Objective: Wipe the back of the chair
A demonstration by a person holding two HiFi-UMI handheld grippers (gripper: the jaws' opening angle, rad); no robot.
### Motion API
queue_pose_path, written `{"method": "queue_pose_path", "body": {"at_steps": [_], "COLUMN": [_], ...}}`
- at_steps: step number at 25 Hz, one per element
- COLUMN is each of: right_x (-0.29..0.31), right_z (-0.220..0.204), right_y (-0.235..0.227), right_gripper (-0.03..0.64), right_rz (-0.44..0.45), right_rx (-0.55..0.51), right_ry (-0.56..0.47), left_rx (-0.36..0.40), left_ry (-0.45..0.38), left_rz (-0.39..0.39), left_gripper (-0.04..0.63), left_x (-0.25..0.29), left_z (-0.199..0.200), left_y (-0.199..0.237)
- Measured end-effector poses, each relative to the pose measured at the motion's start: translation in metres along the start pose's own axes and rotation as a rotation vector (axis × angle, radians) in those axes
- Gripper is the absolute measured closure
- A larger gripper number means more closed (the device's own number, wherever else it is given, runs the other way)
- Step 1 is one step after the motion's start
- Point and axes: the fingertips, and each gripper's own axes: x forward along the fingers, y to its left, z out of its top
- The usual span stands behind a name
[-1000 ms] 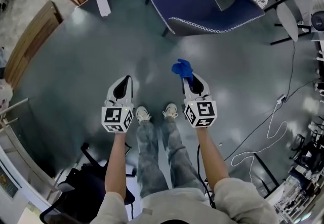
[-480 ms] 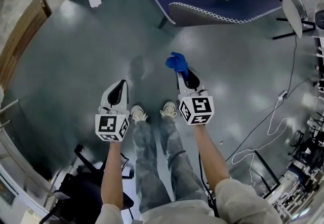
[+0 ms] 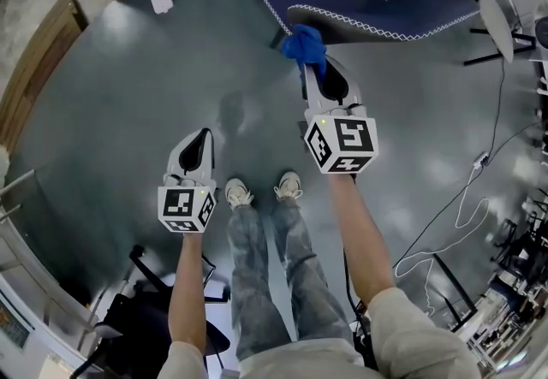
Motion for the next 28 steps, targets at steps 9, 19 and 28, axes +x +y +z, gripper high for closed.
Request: {"method": "queue_pose_path", "body": {"at_steps": [9,19,28], "right_x": [0.028,0.045,0.049], "right_z": [0.035,0.014,-0.008], "right_y": [0.003,-0.006,-0.011], "right_gripper": [0.549,0.551,0.551], "right_rz": [-0.002,-0.032,-0.04], "right_rx": [-0.015,-0.025,0.003], "right_ry": [-0.063,-0.027,0.022], "left_rx": [-0.004,0.007,0.024], "left_ry": [0.008,-0.005,-0.008], "left_rz": [0.001,-0.017,-0.02], "left_gripper": [0.594,0.594,0.594], "left_x": [0.002,0.019,0.024], "left_z": [-0.003,0.005,0.011], "left_y": [0.001,0.002,0.008]}}
